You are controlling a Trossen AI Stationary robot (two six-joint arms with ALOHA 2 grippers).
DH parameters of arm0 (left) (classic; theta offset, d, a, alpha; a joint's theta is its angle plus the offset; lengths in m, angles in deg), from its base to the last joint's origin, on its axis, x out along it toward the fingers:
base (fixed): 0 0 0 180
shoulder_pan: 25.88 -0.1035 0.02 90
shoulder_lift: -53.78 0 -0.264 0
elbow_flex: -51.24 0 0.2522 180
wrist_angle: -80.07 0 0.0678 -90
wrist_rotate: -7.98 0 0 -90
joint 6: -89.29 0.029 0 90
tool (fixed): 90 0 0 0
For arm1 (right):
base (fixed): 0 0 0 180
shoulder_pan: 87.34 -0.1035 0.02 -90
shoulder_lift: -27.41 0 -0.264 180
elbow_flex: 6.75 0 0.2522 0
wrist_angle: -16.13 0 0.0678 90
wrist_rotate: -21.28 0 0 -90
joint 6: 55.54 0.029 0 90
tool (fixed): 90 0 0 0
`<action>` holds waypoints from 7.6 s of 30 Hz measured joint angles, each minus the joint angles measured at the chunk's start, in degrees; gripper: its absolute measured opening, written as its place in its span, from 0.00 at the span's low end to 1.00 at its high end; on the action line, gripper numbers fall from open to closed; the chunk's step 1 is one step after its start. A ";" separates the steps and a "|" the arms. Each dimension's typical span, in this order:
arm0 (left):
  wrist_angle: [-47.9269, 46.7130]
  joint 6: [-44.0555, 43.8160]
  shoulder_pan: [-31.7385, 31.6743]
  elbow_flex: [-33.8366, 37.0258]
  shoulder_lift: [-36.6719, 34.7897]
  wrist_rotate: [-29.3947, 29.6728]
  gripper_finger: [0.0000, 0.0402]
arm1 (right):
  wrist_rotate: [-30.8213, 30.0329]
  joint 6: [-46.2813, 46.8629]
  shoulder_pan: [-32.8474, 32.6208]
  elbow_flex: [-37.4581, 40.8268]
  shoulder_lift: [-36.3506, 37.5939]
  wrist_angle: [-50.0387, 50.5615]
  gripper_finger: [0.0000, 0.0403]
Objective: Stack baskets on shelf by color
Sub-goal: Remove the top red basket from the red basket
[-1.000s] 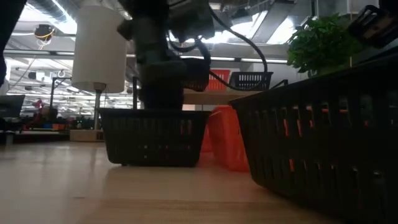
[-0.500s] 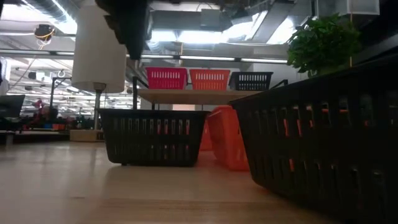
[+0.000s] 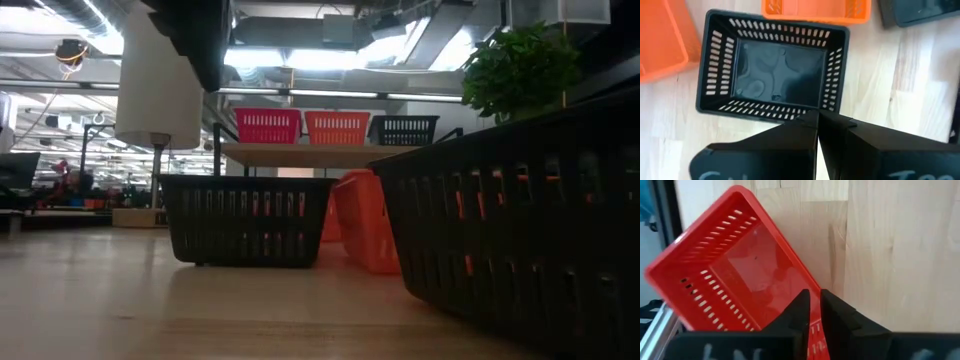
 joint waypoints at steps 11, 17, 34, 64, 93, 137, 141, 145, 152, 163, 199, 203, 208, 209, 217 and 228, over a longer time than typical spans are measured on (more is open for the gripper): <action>0.68 -1.46 -0.04 0.00 0.00 0.00 0.00 | 1.90 -0.29 0.17 0.02 -1.61 -2.50 0.20; 1.92 -1.51 -0.04 0.00 0.00 0.00 0.00 | 1.79 -3.97 0.17 0.02 -1.61 -2.66 0.30; 3.78 -1.52 -0.07 0.00 0.00 0.01 0.00 | -6.22 -15.90 0.29 -0.82 -1.56 -4.45 0.34; 4.79 -1.51 -0.09 0.02 0.00 0.02 0.00 | -4.09 -15.05 0.28 -0.83 -5.52 -2.40 0.21; 4.75 -2.62 -0.09 0.02 0.00 0.02 0.00 | -2.56 -12.03 0.26 -1.75 -5.47 -2.83 0.25; 4.75 -2.38 -0.08 0.02 0.00 0.03 0.00 | -1.51 0.09 0.28 -5.49 -5.63 -3.02 0.34; 4.75 -2.38 -0.07 0.02 0.00 0.04 0.00 | -1.51 -0.01 0.28 -5.49 -6.82 -3.27 0.34; 4.75 -2.36 -0.08 0.02 0.00 0.03 0.00 | -1.18 -0.15 0.28 -5.49 -8.03 -3.20 0.33; 4.73 -2.36 -0.07 0.02 0.00 0.02 0.00 | -1.13 -0.06 0.28 -5.49 -8.99 -3.20 0.29; 4.75 -2.38 -0.07 0.02 0.00 0.03 0.00 | -1.14 -0.03 0.28 -5.49 -9.02 -3.20 0.20; 4.72 -2.32 -0.07 0.02 0.00 0.04 0.00 | -6.54 -2.37 0.96 -14.34 -8.99 6.09 0.00; 4.72 -2.29 -0.07 0.02 0.00 0.07 0.00 | -11.88 -2.40 0.96 -14.36 -9.42 7.60 0.00; 4.65 -2.29 -0.04 0.02 0.00 0.09 0.00 | -17.99 -1.84 1.18 -13.67 -10.46 9.19 0.00; 4.58 -2.29 -0.04 0.02 0.00 0.11 0.00 | -17.99 -2.01 1.28 -13.45 -10.92 9.23 0.00; 4.49 -1.84 -0.07 0.04 0.00 0.26 0.00 | -17.84 -4.94 2.10 -12.94 -15.22 9.60 0.00; 4.53 -0.36 -0.07 0.04 0.00 0.42 0.00 | -22.74 -7.58 1.95 -16.39 -12.37 10.59 0.00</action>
